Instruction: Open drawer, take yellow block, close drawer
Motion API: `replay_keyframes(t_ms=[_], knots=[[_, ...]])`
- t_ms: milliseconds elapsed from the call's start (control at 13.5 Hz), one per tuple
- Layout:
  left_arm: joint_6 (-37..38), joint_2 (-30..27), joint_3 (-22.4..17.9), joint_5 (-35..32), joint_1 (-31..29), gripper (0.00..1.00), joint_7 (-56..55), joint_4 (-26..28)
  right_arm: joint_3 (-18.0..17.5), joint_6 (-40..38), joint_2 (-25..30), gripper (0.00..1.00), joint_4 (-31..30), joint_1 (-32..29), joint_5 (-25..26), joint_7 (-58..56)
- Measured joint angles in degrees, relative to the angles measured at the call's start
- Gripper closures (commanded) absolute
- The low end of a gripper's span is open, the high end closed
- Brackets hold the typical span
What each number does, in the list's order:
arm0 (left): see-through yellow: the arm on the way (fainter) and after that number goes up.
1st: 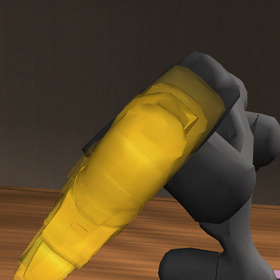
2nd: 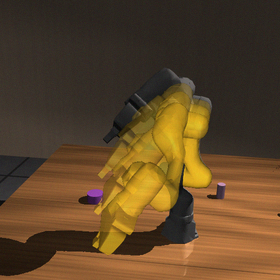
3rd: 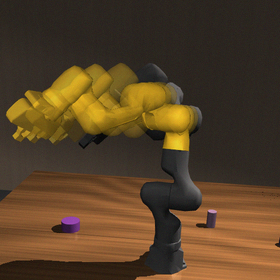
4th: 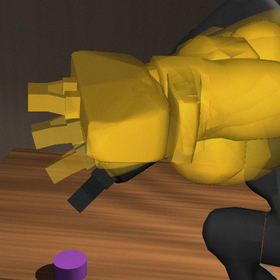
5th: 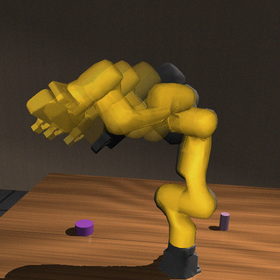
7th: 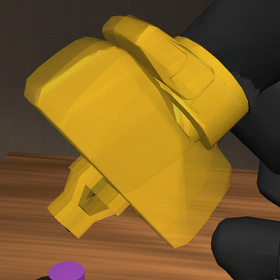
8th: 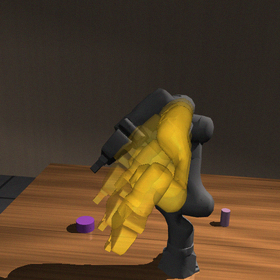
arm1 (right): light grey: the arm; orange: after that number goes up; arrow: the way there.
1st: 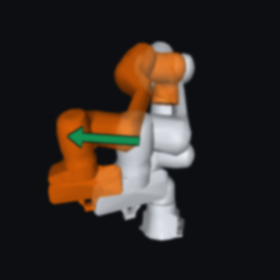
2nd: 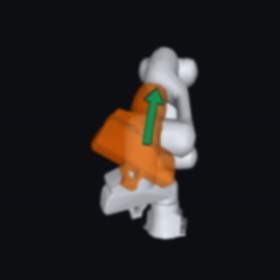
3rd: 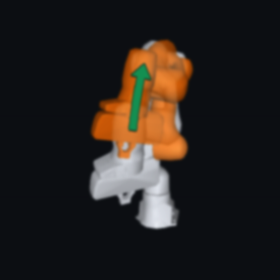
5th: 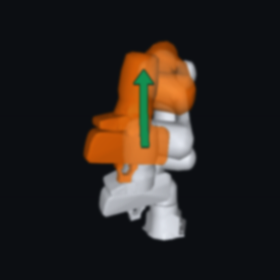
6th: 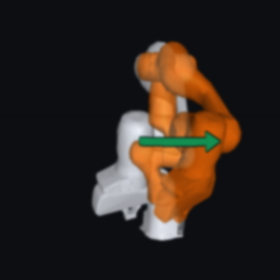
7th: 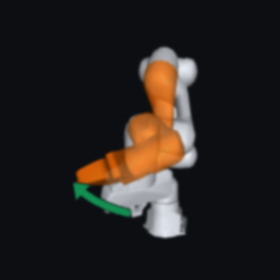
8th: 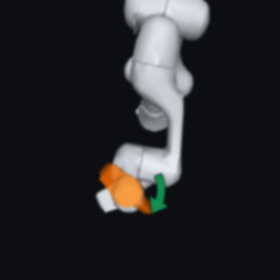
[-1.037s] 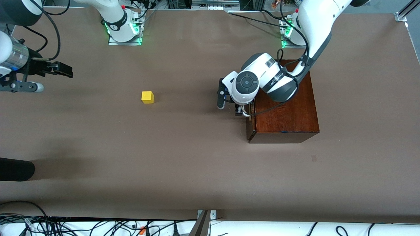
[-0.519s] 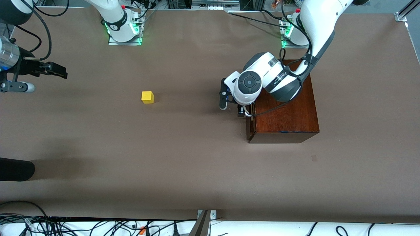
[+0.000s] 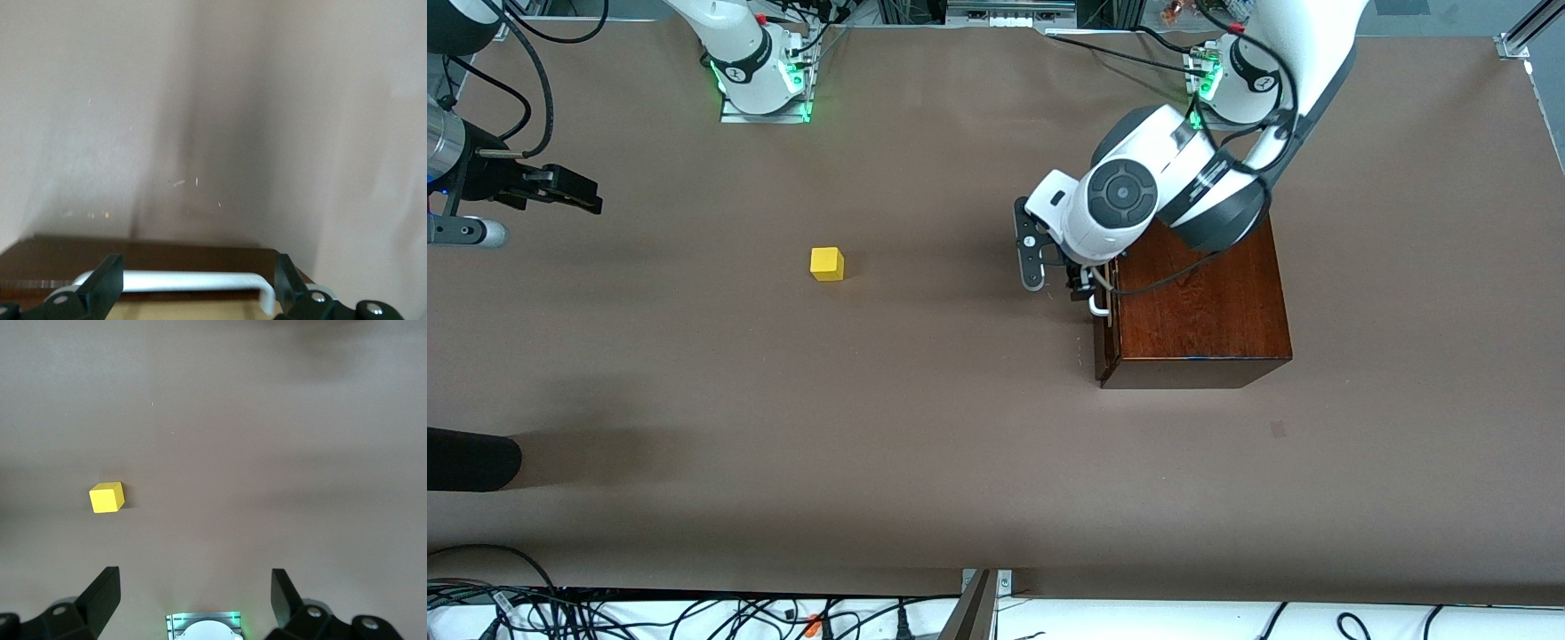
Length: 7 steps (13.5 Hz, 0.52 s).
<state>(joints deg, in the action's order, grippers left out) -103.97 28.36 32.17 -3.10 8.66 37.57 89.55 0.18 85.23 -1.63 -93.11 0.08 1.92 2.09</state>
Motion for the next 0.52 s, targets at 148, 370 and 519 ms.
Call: replay_keyframes(t_ms=[148,370,519], knots=[[6.14,-2.05,-0.06,0.03,-2.11,0.0,-4.83,-2.36,0.0,1.04,0.02,0.0,0.02,-0.08,0.0,0.0],[14.76,-5.07,-0.38,0.06,-8.2,0.0,-9.02,-6.73,-0.05,1.44,0.02,0.0,0.04,-0.15,0.0,0.0],[20.92,-6.59,-0.63,0.05,-13.26,0.0,-10.04,-9.97,-0.13,1.53,0.03,0.0,0.05,-0.16,0.0,0.0]])
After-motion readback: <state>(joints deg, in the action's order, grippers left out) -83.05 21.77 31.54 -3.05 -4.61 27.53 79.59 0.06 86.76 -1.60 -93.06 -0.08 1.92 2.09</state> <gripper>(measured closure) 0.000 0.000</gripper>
